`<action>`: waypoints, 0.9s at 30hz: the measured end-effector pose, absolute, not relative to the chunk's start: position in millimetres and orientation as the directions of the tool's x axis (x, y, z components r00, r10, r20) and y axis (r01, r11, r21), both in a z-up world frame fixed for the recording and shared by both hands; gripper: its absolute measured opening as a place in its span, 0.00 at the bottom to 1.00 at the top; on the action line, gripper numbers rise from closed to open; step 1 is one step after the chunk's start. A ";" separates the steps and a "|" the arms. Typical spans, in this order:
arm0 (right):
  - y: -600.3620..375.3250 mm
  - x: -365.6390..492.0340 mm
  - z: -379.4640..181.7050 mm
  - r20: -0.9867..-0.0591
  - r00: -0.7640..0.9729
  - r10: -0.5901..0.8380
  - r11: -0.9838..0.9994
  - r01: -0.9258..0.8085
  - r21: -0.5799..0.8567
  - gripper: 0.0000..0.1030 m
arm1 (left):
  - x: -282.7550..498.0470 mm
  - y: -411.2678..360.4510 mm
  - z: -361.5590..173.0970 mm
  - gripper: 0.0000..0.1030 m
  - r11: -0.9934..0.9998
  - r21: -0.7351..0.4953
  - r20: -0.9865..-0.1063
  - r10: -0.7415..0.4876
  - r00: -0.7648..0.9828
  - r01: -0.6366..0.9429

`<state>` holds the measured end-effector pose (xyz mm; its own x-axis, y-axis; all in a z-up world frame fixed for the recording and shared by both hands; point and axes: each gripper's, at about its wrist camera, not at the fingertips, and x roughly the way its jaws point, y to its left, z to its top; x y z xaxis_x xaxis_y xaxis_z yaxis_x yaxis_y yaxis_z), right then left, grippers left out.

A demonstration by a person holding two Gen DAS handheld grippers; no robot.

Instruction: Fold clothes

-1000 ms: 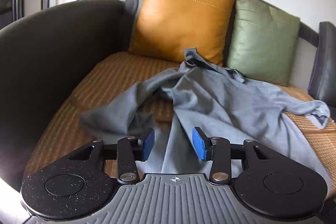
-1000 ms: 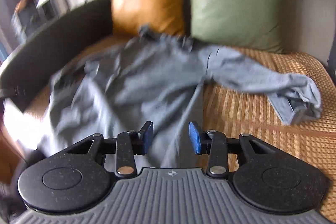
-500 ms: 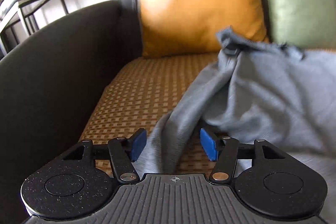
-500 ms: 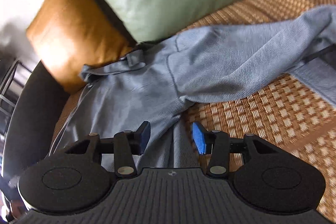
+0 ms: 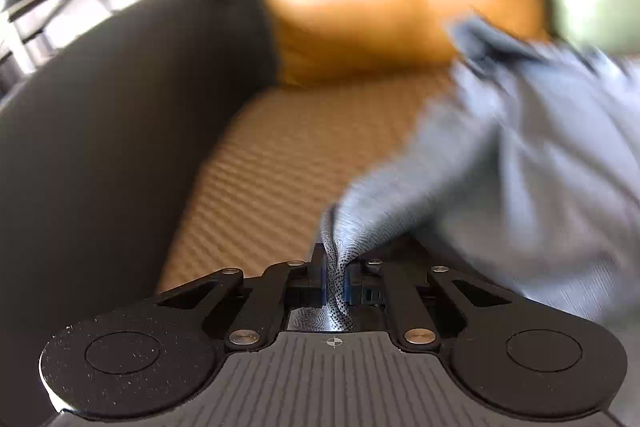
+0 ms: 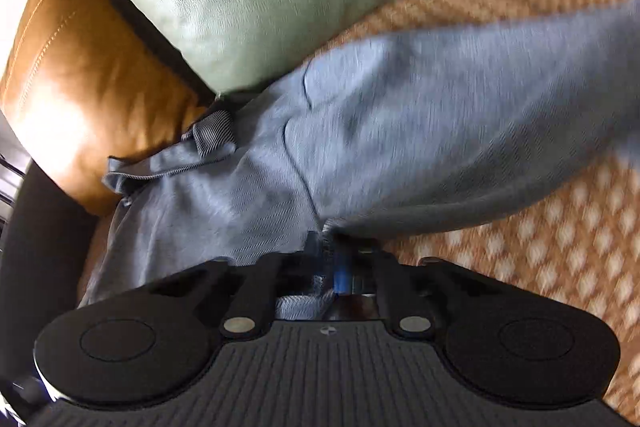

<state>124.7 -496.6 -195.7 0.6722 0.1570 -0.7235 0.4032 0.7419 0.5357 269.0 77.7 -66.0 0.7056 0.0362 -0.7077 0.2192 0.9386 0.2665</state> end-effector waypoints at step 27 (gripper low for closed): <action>-487.1 159.3 -128.3 -0.686 0.725 0.062 0.987 0.059 0.151 0.36 | 300.7 42.2 -21.7 0.63 0.895 0.249 -0.705 -0.095 0.703 0.370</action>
<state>159.3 -487.1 -128.3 0.7246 0.0622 -0.6864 0.0588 0.9867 0.1515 300.7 42.2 -21.7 0.7031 -0.0950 -0.7047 0.3700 0.8952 0.2485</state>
